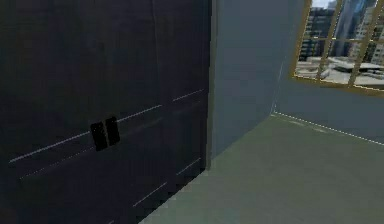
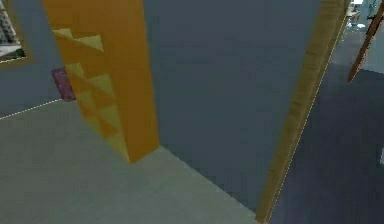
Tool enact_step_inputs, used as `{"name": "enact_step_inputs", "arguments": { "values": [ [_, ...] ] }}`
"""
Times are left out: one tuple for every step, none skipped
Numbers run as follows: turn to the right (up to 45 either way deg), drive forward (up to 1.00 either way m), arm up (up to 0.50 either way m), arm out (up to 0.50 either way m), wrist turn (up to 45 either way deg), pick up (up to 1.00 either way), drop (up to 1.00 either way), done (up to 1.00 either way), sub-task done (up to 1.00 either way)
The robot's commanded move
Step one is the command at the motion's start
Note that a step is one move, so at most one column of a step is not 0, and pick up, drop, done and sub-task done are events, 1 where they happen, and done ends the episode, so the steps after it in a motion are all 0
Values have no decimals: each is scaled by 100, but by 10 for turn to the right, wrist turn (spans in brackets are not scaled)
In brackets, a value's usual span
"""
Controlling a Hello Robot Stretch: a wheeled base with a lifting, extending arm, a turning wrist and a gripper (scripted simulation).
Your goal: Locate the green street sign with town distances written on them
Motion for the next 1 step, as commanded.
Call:
{"name": "enact_step_inputs", "arguments": {
  "values": [
    [-450,0,0,0,0,0,0,0,0]
  ]
}}
